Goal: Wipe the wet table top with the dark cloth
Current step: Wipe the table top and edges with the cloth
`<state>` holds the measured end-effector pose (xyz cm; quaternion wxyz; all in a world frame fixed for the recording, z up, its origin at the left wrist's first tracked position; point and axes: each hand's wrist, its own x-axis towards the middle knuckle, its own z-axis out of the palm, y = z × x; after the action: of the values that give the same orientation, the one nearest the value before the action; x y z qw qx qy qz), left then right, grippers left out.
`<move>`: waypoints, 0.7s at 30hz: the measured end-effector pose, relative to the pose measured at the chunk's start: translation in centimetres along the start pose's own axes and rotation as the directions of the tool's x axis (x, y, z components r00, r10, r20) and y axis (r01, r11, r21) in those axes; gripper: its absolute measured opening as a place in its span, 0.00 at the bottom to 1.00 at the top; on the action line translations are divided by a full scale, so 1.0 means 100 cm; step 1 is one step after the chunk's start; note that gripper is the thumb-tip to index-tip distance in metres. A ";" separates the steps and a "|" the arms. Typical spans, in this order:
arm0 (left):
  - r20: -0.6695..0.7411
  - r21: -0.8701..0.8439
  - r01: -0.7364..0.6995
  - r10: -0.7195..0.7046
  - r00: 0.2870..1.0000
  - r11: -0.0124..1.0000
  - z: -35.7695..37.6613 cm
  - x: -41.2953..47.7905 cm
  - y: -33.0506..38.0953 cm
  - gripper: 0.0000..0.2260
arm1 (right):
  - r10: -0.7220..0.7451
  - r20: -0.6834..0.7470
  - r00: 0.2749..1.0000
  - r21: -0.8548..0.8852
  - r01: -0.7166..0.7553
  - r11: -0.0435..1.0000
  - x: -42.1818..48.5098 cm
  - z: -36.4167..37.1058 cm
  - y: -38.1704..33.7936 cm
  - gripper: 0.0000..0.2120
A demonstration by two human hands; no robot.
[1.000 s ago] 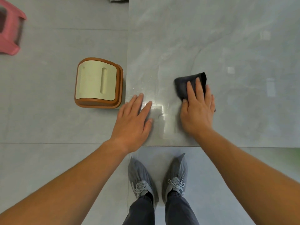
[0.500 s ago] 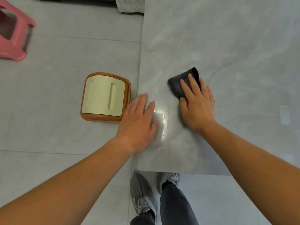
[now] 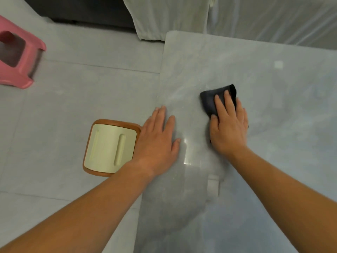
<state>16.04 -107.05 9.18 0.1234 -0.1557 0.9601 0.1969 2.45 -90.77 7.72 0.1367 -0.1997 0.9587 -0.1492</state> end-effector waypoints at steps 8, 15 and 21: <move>-0.047 0.018 0.025 -0.024 0.999 1.000 -0.012 0.079 0.013 0.31 | -0.058 -0.027 0.998 -0.027 0.058 0.998 0.118 -0.016 -0.007 0.26; -0.041 0.041 -0.001 0.003 0.999 0.999 -0.015 0.082 0.011 0.30 | -0.124 -0.015 0.992 -0.072 0.122 0.990 0.180 -0.018 -0.031 0.26; -0.060 0.116 0.002 0.005 0.998 0.993 -0.013 0.087 0.017 0.31 | -0.561 0.158 0.812 -0.165 0.582 0.796 0.186 -0.007 -0.062 0.25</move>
<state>7.25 -108.29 8.31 0.1029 -0.1532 0.9733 0.1361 -12.01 -103.95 6.70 0.1122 -0.5003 0.8554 -0.0731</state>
